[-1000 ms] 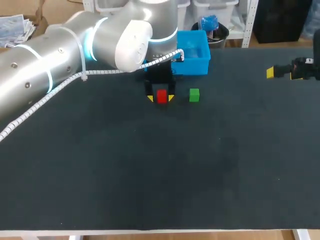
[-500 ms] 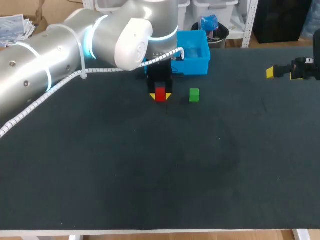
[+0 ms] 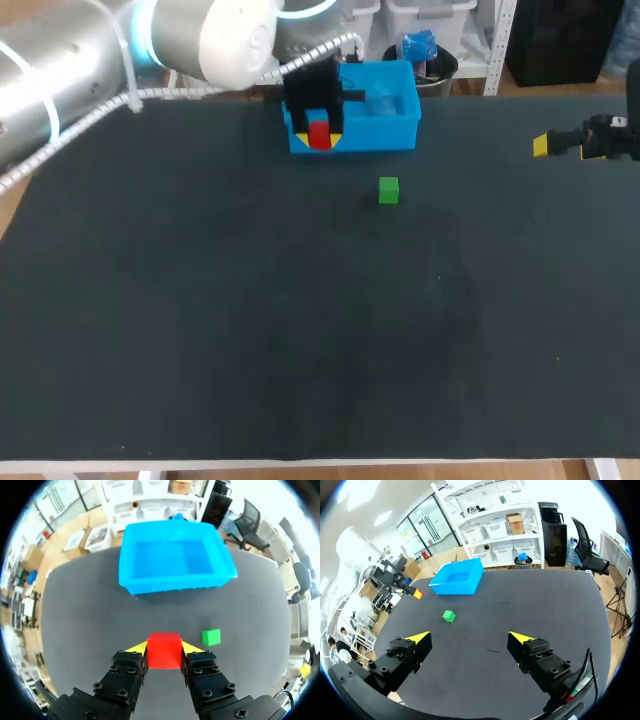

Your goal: Use the left arm to pick the red cube and place it into the blue plastic box first, then use the right arm to grasp the green cube and put it into the same blue plastic box after the first action is fully finished.

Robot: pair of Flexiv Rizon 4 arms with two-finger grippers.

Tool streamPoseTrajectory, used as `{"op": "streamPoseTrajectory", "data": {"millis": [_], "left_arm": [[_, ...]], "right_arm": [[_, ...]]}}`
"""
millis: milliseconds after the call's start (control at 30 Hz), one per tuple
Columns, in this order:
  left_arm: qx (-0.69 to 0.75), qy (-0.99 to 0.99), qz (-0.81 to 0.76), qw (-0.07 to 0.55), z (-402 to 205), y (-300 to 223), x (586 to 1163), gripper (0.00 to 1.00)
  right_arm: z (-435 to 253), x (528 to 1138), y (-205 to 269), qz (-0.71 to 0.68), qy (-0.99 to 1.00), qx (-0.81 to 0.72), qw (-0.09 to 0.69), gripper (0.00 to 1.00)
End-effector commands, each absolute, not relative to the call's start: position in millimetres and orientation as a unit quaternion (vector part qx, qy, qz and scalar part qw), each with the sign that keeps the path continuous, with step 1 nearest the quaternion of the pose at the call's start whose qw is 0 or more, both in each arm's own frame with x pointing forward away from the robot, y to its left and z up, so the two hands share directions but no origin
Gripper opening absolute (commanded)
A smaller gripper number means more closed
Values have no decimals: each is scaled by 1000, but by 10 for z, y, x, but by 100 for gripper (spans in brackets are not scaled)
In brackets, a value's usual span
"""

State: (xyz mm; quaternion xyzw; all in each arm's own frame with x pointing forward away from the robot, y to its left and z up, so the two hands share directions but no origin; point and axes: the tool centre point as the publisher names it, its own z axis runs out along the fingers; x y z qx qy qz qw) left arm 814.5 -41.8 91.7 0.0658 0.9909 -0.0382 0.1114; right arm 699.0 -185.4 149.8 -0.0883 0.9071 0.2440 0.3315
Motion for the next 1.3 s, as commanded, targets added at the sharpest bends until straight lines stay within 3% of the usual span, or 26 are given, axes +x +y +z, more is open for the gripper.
{"op": "streamPoseTrajectory", "data": {"millis": [33, 433, 1300], "left_arm": [[89, 984, -81, 133, 1026, -243, 8036, 0], [175, 953, -137, 206, 1230, 100, 7990, 0], [198, 948, -131, 213, 1277, 172, 8000, 0]], "right_arm": [[1497, 6995, -1850, 243, 907, -88, 331, 100], [1497, 6995, -1850, 243, 907, -88, 331, 100], [1497, 6995, -1850, 243, 907, -88, 331, 100]]}}
